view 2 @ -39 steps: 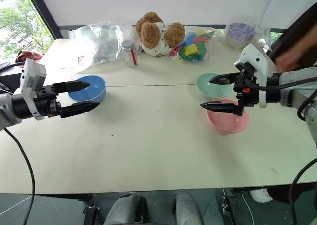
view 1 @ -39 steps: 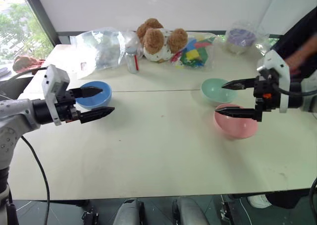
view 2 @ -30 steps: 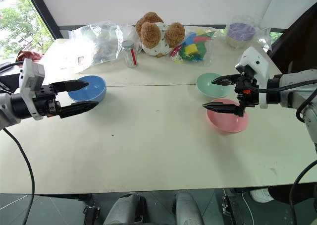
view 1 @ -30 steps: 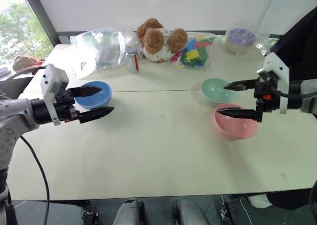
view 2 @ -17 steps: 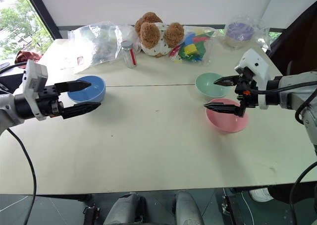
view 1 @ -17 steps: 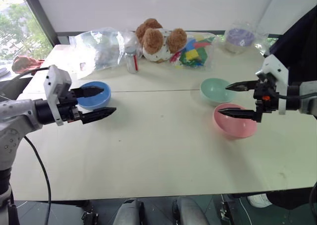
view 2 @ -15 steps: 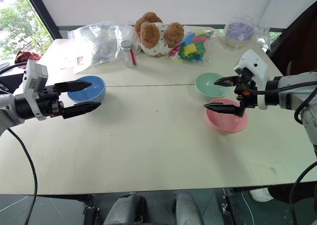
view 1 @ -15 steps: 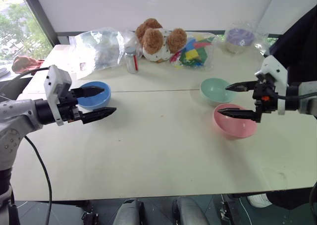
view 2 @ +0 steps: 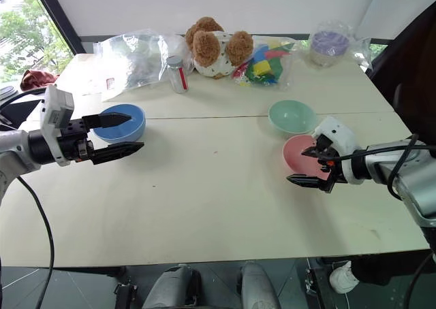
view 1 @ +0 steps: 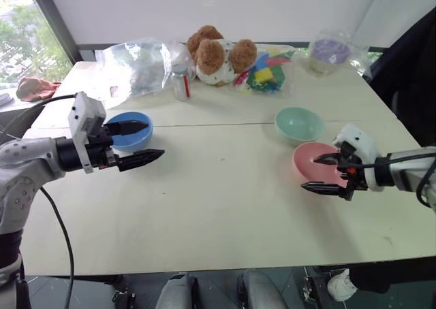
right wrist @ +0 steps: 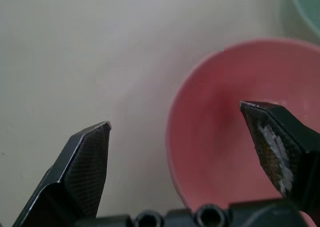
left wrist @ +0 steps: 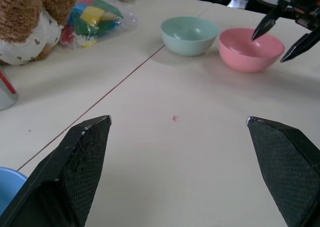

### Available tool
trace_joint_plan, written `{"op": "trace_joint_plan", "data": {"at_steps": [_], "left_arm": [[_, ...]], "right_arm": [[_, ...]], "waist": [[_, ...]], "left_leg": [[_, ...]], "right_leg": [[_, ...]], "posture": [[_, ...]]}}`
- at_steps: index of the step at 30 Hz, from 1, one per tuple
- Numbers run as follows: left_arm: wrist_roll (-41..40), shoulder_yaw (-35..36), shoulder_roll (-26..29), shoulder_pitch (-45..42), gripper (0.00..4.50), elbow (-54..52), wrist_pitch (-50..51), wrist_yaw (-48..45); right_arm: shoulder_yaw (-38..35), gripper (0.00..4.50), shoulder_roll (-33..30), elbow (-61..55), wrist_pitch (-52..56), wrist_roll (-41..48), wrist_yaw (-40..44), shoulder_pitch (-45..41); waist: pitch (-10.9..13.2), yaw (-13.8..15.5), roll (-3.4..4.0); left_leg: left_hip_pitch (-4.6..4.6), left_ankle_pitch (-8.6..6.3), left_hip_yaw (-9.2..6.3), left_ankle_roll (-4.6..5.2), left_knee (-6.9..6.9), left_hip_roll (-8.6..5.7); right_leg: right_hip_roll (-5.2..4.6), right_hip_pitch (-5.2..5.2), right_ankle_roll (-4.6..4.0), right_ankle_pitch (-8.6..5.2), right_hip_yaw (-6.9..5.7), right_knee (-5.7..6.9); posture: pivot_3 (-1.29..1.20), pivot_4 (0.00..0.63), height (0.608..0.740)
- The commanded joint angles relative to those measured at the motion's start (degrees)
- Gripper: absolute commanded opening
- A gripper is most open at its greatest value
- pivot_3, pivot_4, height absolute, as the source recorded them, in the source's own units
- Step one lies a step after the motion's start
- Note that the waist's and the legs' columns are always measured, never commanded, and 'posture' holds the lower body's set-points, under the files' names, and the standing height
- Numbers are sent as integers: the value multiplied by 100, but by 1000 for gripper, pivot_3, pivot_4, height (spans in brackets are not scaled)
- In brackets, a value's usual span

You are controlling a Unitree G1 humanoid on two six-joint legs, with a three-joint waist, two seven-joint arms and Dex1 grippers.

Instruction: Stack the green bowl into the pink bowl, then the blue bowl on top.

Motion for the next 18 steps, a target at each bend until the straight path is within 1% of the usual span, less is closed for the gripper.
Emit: {"op": "trace_joint_plan", "data": {"at_steps": [1, 2, 4, 7, 10, 12, 15, 17, 18], "left_arm": [[28, 37, 23, -102, 4500, -58, -112, -12], [39, 26, 27, -128, 4500, -34, -117, -22], [65, -5, 20, -172, 4500, -10, -128, -23], [104, -61, 6, -225, 4500, 3, -143, -22], [123, -54, 51, -225, 4500, -3, -138, -44], [115, -25, 80, -229, 4500, 3, -121, -60], [127, 1, 120, -263, 4500, 50, -114, -83], [149, -7, 135, -320, 4500, 103, -125, -87], [156, -20, 134, -358, 4500, 128, -127, -90]], "right_arm": [[190, 4245, 68, 40, -380, -442, -161, 105], [250, 3953, 76, 73, -468, -532, -154, 129], [376, 3162, 91, 154, -659, -720, -149, 175], [616, 1546, 165, 343, -1040, -1081, -196, 197], [629, 127, 215, 369, -1172, -1165, -131, 68], [556, 57, 194, 272, -1182, -1138, -14, -14], [371, 57, 87, -294, -1306, -822, 473, -267], [398, 57, 170, -713, -1165, -411, 855, -667], [553, 57, 257, -851, -1157, -340, 997, -897]], "waist": [[0, 3, 0], [0, 10, 0], [0, 16, 0], [0, 17, 0], [-1, 12, 0], [-2, 6, -3], [-2, 10, -2], [0, -17, 1], [0, -25, 1]], "left_leg": [[0, 0, 0, 0, 0, 0], [0, 0, 0, 0, 0, 0], [-1, 0, 0, 0, 0, 0], [-1, 0, 0, 0, 0, 0], [-1, 0, 1, 0, 2, 0], [1, 0, 2, 0, 2, 0], [1, 0, 0, 0, 1, 1], [1, 0, 0, 0, -1, 2], [1, 0, 0, 0, -1, 3]], "right_leg": [[1, 0, 0, 0, 0, 0], [2, 0, 0, 0, 0, 0], [3, 0, 0, 0, -1, 0], [3, 0, 0, 0, -1, 0], [4, 0, 0, 0, -1, -1], [6, 1, 0, 0, 2, 0], [7, 1, 0, 0, 0, 0], [8, -1, 0, 0, 1, 0], [9, -2, 0, 0, 1, 0]], "posture": [[0, 150, 740], [0, 150, 740], [0, 150, 740], [0, 150, 740], [0, 150, 740], [0, 150, 740], [0, 150, 740], [0, 150, 740], [0, 150, 740]]}}
